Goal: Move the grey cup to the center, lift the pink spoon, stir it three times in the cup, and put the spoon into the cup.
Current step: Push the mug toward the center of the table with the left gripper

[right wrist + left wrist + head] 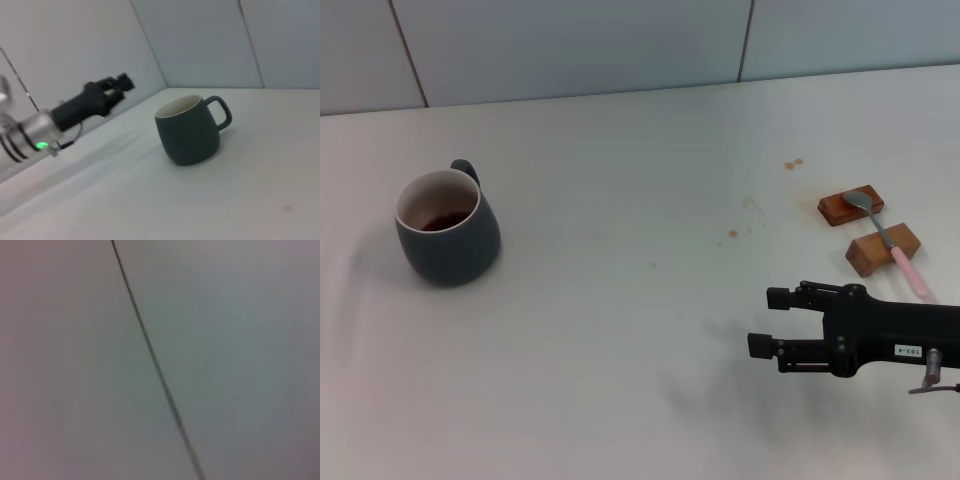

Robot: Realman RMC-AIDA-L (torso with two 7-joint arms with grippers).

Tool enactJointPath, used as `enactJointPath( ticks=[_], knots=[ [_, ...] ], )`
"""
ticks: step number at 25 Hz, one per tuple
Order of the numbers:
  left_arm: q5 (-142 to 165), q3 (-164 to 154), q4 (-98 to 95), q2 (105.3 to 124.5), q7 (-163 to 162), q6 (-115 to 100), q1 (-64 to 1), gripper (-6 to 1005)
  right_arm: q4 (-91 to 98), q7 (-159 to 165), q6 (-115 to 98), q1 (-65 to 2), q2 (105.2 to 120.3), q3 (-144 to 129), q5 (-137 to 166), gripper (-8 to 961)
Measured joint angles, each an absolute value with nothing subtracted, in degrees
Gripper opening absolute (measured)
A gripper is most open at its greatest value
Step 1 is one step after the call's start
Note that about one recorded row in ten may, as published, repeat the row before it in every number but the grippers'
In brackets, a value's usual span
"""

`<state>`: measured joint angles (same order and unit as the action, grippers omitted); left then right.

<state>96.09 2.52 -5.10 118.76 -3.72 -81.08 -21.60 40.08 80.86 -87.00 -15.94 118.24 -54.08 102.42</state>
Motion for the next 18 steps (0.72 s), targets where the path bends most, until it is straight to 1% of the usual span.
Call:
enactJointPath(
  ticks=[1,3,8,10,13,15,18],
  knots=[
    [95.4,4.05,-2.87,118.79,2.02,-78.49,-22.25,425,40.07,80.86,-87.0,-15.97,118.28,-54.14,102.42,827],
    [94.77,7.52,1.65,118.88,16.37,-70.99,-24.55,226,40.08,80.86,-87.0,-16.04,118.29,-54.13,102.42,827],
    [94.73,9.9,4.51,119.13,26.35,-63.83,-27.68,131,39.78,80.86,-87.0,-16.37,118.3,-54.14,102.42,827],
    [94.73,9.9,4.51,119.13,26.35,-63.83,-27.68,93,39.6,80.86,-86.99,-16.42,118.3,-54.14,102.42,827],
    [95.28,8.38,5.6,119.09,29.72,-59.34,-30.2,36,39.27,80.86,-86.96,-16.47,118.3,-53.84,102.83,827],
    [95.26,7.81,5.59,119.07,29.77,-59.15,-30.4,-2,39.25,80.86,-86.95,-16.47,118.3,-53.76,103.03,827],
    [95.28,3.32,5.59,118.94,29.87,-59.04,-31.0,-2,39.24,80.86,-86.93,-16.46,118.3,-53.7,103.2,828]
  ],
)
